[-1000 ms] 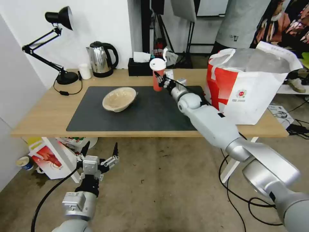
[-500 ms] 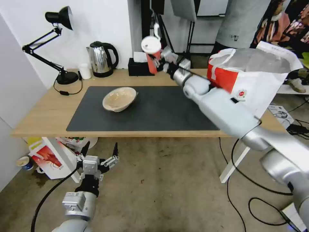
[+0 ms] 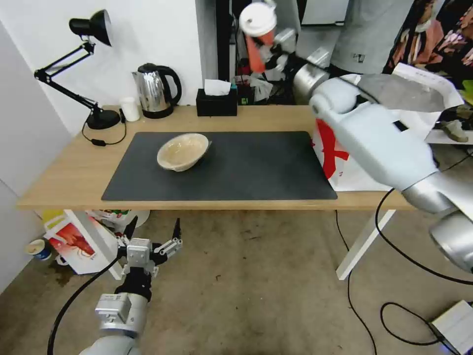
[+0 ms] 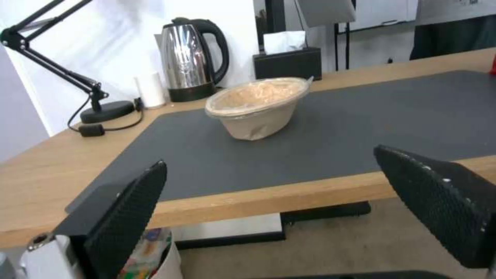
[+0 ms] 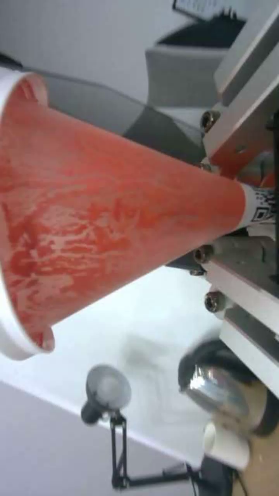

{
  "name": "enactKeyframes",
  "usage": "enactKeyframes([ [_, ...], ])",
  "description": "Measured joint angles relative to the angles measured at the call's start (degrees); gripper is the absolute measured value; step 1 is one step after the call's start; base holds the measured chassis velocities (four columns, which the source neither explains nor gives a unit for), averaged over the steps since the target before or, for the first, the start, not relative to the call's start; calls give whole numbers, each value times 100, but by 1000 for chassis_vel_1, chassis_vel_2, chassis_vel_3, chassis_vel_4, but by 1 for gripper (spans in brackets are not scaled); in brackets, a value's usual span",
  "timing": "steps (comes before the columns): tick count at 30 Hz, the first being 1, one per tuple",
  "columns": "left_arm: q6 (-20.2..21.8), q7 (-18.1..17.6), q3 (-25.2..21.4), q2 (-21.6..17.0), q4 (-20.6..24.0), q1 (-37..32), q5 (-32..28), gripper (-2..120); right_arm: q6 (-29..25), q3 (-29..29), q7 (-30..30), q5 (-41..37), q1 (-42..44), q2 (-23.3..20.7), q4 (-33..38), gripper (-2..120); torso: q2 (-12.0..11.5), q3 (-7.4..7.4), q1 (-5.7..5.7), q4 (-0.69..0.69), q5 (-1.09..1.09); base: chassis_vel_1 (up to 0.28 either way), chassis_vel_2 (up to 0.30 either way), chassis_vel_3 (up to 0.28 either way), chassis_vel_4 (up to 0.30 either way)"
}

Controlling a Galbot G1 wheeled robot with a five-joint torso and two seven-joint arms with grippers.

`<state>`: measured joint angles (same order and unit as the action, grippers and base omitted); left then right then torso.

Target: Pick up the trash from the table and place it into the takeout bag.

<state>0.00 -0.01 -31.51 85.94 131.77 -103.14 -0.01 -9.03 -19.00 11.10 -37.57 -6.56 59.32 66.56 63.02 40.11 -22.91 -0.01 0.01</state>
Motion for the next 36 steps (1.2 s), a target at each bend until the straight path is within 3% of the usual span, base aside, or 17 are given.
enactKeyframes([
  [15, 0, 0, 0, 0, 0, 0, 0, 100, -93, 785, 79, 47, 0, -657, -130, 3, 1, 0, 0, 1, 0, 0, 0, 0, 0],
  [26, 0, 0, 0, 0, 0, 0, 0, 100, -180, 1634, 69, 258, 348, -867, -333, 3, 1, 0, 0, 1, -1, 0, 0, 0, 0],
  [36, 0, 0, 0, 0, 0, 0, 0, 100, -329, 2051, 74, 346, 880, -1049, -411, 3, 1, 0, 0, 1, -1, 0, 0, 0, 0],
])
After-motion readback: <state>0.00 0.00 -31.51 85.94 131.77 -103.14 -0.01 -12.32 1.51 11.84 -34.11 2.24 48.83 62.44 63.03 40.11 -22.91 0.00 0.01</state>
